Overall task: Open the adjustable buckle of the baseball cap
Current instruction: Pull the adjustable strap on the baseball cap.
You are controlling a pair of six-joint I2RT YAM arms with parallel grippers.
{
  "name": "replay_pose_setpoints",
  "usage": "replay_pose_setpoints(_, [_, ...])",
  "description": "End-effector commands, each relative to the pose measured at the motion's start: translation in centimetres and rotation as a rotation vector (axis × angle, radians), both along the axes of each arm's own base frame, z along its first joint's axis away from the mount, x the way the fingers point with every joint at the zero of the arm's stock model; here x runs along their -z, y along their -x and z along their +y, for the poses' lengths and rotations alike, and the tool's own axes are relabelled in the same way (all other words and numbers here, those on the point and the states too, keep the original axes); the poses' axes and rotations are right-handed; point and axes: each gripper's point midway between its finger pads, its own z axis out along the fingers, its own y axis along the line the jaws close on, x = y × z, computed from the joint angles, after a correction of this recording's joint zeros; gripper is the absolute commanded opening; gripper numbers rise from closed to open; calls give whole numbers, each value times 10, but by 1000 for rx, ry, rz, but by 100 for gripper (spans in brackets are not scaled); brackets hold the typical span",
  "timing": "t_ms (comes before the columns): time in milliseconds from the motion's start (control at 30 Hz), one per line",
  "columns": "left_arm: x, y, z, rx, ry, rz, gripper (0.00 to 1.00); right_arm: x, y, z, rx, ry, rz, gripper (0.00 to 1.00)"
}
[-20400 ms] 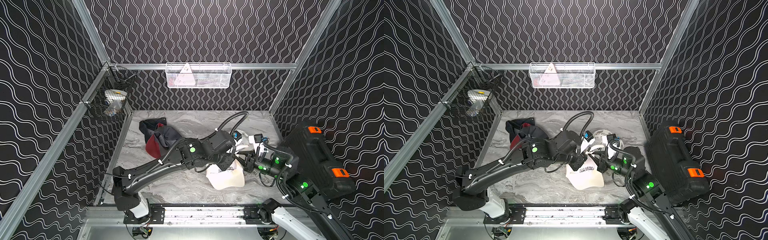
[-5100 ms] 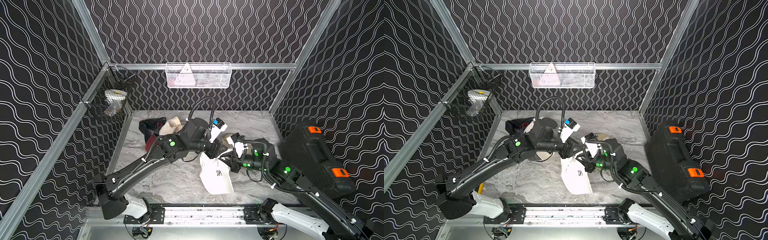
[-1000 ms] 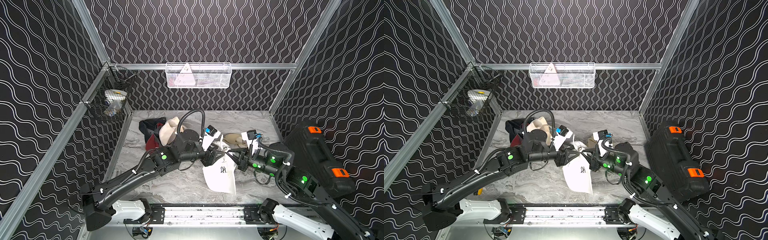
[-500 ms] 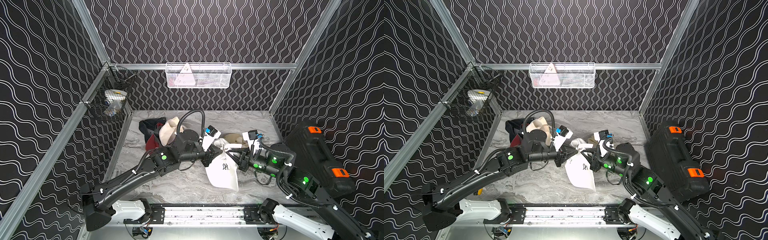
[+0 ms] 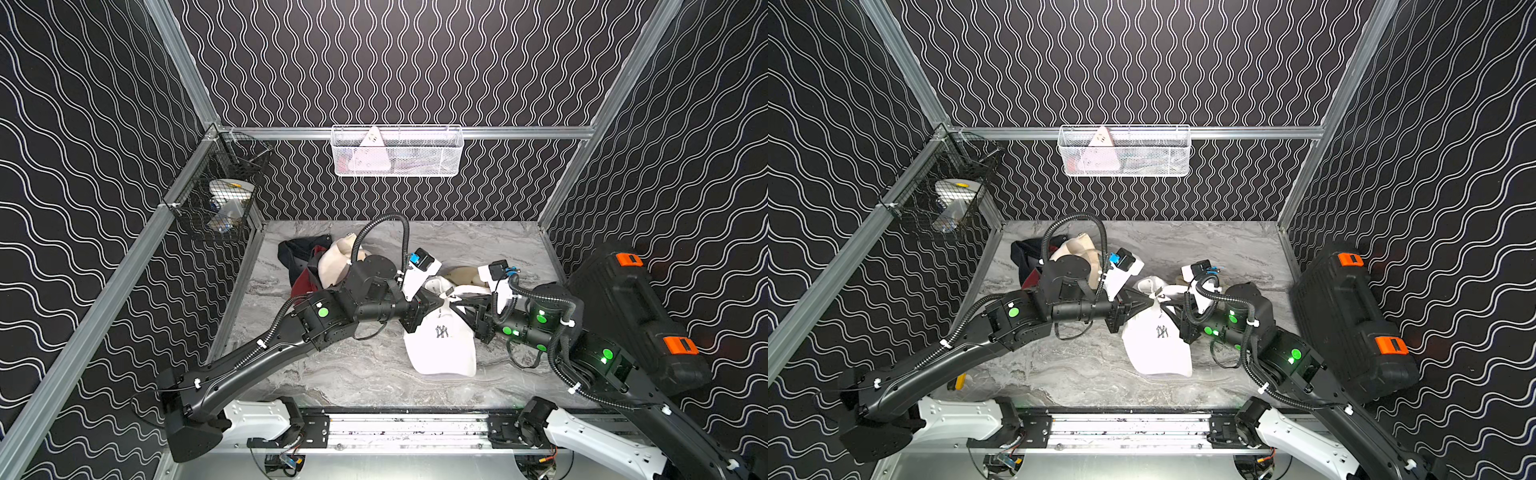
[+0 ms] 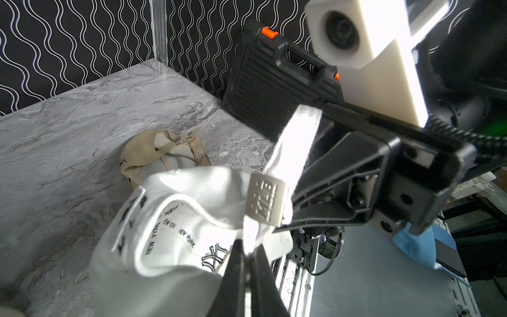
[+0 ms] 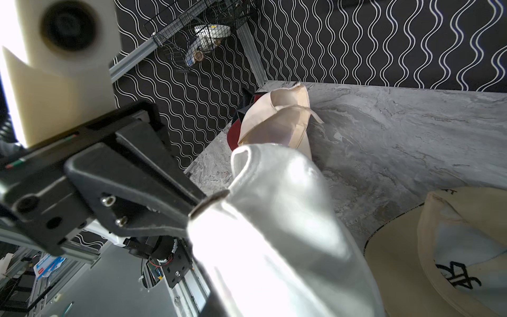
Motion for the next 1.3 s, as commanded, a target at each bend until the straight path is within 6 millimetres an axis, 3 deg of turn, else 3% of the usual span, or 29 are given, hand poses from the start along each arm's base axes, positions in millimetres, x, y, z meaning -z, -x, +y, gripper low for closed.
replay_pose_setpoints(0, [-2, 2, -1, 5, -8, 11, 0, -2, 3, 2, -28, 14, -15, 18])
replay_pose_setpoints(400, [7, 3, -6, 12, -73, 33, 0, 1, 5, -3, -31, 53, -27, 29])
replay_pose_setpoints(833, [10, 8, -14, 40, -99, 49, 0, 3, 3, -8, -10, 83, -56, 30])
replay_pose_setpoints(1000, [9, 9, -18, 52, -102, 54, 0, 5, 3, -7, -15, 86, -58, 19])
replay_pose_setpoints(1267, [16, 12, -25, 80, -118, 76, 0, 3, 3, -4, -24, 61, -59, 12])
